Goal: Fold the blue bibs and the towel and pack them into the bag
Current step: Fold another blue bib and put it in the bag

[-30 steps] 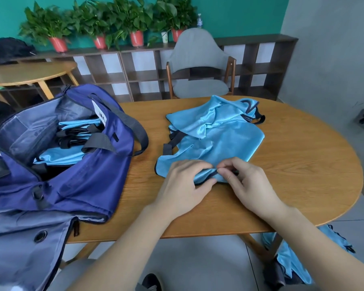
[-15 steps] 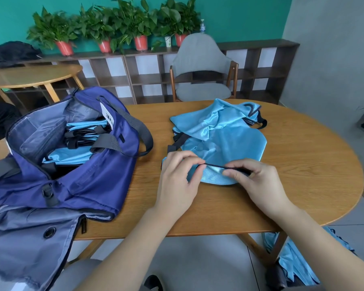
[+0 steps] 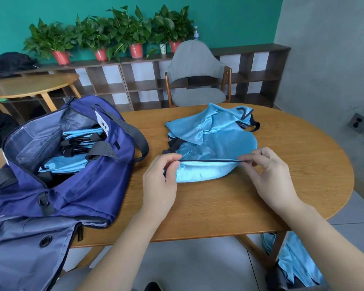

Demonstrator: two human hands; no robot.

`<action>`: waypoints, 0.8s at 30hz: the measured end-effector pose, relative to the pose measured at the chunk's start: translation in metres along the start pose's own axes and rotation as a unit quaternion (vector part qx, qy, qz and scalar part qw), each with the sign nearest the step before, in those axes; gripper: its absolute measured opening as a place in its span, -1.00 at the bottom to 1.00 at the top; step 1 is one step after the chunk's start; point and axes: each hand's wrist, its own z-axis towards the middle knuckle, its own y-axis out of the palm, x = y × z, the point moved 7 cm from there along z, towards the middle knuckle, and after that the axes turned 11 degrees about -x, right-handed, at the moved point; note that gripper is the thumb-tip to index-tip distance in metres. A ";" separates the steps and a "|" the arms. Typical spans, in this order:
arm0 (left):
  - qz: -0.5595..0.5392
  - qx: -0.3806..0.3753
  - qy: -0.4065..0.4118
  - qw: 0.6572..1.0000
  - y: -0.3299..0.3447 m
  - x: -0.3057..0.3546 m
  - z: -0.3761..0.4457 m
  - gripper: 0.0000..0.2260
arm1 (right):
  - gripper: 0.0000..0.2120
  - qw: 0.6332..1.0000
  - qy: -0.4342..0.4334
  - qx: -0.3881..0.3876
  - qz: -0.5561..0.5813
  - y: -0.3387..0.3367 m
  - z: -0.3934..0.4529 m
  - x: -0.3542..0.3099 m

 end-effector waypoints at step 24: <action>-0.120 0.039 -0.080 0.989 -0.025 -0.010 -0.009 -0.81 | -0.66 0.993 0.063 -0.056 0.086 0.005 -0.001 0.013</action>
